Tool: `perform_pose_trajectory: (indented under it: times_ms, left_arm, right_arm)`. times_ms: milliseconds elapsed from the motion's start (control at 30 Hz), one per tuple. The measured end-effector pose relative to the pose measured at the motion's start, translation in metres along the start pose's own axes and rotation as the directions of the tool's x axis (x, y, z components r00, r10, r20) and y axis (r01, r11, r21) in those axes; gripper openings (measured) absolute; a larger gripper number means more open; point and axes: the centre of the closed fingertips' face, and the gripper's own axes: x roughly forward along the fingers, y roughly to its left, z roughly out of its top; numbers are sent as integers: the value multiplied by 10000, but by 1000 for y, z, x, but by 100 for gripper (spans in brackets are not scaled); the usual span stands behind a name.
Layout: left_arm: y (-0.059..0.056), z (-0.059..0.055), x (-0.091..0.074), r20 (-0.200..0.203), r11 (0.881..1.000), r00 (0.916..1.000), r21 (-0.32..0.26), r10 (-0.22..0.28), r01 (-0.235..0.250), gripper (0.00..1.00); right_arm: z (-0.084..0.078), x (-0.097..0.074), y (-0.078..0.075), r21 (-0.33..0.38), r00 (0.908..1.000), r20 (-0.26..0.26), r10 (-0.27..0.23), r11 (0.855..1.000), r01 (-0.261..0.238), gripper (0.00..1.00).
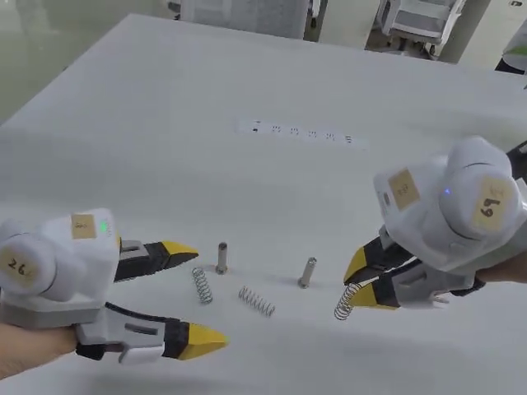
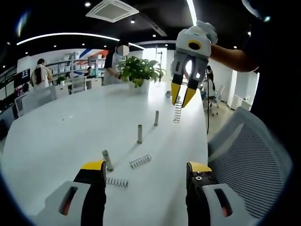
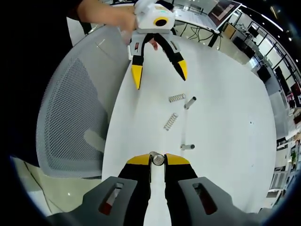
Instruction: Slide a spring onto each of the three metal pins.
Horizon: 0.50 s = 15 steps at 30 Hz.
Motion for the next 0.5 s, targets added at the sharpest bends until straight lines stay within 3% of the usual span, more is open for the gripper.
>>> perform_pose_trajectory:
  times_ms: [167, 300, 500]
  left_arm:
    - [1, 1, -1, 23, 9999, 10000, -137, -15, 15, 71]
    - [1, -5, -1, -198, 9996, 9998, -269, -96, 91, 76]
    - [0, -9, -6, -171, 9989, 9997, -433, -164, 156, 86]
  right_arm:
    - [0, -1, 0, -69, 10000, -19, -1, 10000, 1, 7]
    - [0, -3, -2, -50, 10000, 38, -79, 10000, 79, 7]
    - [-5, -6, -3, 19, 9999, 28, -122, 9999, 121, 7]
